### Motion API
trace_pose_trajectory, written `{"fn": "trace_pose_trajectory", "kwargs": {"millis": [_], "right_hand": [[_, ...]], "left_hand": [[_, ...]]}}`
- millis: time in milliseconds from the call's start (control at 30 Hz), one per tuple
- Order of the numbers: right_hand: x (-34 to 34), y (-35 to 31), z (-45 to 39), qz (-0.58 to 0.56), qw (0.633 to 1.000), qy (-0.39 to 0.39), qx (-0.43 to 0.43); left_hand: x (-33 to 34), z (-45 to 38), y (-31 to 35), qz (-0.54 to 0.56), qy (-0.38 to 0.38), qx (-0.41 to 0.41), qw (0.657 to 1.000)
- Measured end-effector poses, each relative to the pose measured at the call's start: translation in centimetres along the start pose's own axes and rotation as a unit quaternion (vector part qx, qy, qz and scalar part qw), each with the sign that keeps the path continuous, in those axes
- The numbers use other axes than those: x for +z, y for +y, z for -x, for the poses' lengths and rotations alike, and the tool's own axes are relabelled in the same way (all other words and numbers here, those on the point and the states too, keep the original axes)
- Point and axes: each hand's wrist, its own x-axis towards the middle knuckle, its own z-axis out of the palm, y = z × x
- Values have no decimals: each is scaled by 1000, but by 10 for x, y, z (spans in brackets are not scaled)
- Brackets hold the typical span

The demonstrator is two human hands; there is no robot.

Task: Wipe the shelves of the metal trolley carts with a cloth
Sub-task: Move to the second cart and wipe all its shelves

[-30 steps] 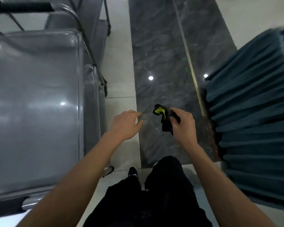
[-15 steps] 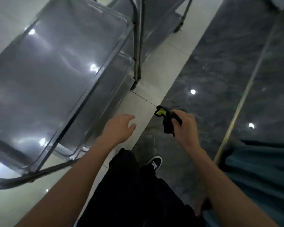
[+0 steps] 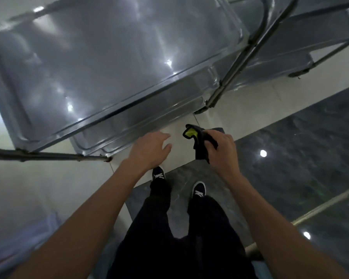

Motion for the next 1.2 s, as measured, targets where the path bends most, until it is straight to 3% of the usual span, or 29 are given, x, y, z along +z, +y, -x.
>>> {"fn": "trace_pose_trajectory", "kwargs": {"millis": [267, 567, 833, 1033, 1200], "right_hand": [[43, 33, -30, 37, 986, -133, -97], [175, 74, 2, 82, 947, -264, -165], [309, 85, 1, 92, 938, -271, -195], [429, 112, -48, 97, 929, -240, -263], [508, 136, -86, 58, 943, -201, -260]], "left_hand": [[65, 37, -24, 45, 63, -159, 984], [180, 63, -113, 116, 59, -235, 963], [262, 75, -231, 115, 104, -240, 958], [323, 7, -312, 93, 180, -216, 955], [370, -47, -365, 84, 224, -210, 948]]}}
